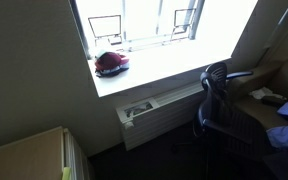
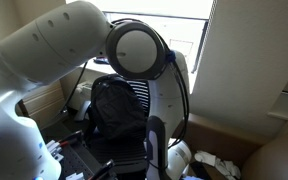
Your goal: Take the blue shirt off the couch and hang it on the chair armrest
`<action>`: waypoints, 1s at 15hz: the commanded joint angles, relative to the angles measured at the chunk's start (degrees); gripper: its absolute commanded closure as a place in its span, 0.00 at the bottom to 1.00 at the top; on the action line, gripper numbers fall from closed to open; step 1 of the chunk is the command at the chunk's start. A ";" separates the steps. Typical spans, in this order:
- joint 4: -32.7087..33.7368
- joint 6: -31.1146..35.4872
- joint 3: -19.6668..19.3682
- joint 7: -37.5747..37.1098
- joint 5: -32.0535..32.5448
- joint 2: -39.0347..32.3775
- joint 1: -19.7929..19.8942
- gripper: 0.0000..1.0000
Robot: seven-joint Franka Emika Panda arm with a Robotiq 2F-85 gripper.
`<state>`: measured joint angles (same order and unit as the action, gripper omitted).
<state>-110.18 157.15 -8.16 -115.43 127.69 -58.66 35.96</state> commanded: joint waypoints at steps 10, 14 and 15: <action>-0.11 -6.70 3.66 0.20 0.74 -0.86 2.68 0.51; 0.04 -9.39 3.57 0.15 0.61 -0.94 2.17 0.80; 0.01 -9.74 3.49 0.42 -0.23 -0.92 2.09 0.90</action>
<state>-110.03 149.48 -5.39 -115.46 127.57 -59.78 37.34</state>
